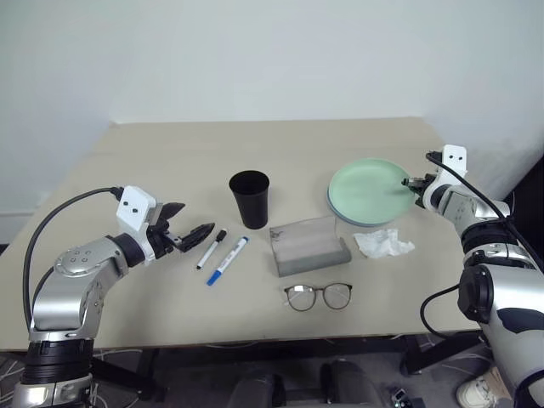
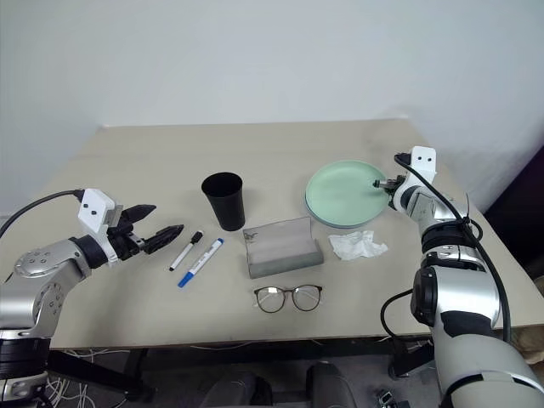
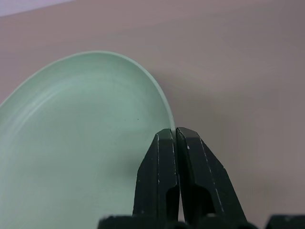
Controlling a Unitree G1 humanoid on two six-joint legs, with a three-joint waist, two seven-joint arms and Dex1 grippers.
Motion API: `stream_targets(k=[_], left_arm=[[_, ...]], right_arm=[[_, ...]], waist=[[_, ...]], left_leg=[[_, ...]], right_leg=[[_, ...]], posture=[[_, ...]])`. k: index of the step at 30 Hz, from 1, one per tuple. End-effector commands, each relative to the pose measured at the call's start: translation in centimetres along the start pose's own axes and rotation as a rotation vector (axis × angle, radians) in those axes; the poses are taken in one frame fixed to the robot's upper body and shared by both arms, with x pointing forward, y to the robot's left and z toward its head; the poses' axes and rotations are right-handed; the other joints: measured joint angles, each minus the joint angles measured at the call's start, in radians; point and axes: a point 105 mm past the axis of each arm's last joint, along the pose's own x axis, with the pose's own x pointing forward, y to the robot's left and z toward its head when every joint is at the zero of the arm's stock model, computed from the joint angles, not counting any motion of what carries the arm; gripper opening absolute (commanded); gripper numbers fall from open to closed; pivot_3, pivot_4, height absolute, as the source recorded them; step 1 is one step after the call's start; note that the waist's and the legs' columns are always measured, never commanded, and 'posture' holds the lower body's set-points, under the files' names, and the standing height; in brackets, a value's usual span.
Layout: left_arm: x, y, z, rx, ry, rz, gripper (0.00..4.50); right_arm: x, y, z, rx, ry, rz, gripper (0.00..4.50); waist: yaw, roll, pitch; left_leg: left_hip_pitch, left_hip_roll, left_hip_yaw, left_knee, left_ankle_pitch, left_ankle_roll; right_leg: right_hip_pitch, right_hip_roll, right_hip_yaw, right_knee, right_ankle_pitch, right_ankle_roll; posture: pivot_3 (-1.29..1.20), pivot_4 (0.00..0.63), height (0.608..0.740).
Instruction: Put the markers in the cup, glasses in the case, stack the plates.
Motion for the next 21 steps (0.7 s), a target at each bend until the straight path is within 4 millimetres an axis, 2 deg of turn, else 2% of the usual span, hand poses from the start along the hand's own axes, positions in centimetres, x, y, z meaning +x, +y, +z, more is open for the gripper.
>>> stream_targets(k=[1, 15, 18, 21], left_arm=[[-0.28, 0.17, 1.79, 0.053, -0.047, 0.007, 4.5], [-0.36, 0.18, 1.71, 0.053, -0.046, 0.008, 4.5], [-0.35, 0.17, 1.72, 0.053, -0.046, 0.007, 4.5], [-0.35, 0.15, 1.75, 0.054, -0.047, 0.008, 4.5]], right_arm=[[-0.26, 0.82, 3.52, -0.02, -0.104, 0.012, 0.01], [-0.31, 0.5, 3.47, -0.034, -0.103, 0.005, 0.01], [-0.27, 0.49, 3.28, -0.043, -0.098, 0.004, 0.71], [-0.29, 0.45, 3.34, -0.06, -0.101, 0.001, 1.77]], waist=[[0.0, 0.0, 0.0], [0.0, 0.0, 0.0], [0.0, 0.0, 0.0], [0.0, 0.0, 0.0]], left_leg=[[0.0, 0.0, 0.0, 0.0, 0.0, 0.0], [0.0, 0.0, 0.0, 0.0, 0.0, 0.0], [0.0, 0.0, 0.0, 0.0, 0.0, 0.0], [0.0, 0.0, 0.0, 0.0, 0.0, 0.0]], right_leg=[[0.0, 0.0, 0.0, 0.0, 0.0, 0.0], [0.0, 0.0, 0.0, 0.0, 0.001, -0.001], [0.0, 0.0, 0.0, 0.0, 0.001, -0.001], [0.0, 0.0, 0.0, 0.0, 0.001, -0.001]], posture=[[0.0, 0.0, 0.738], [0.0, 0.0, 0.738], [0.0, 0.0, 0.738], [0.0, 0.0, 0.738]])
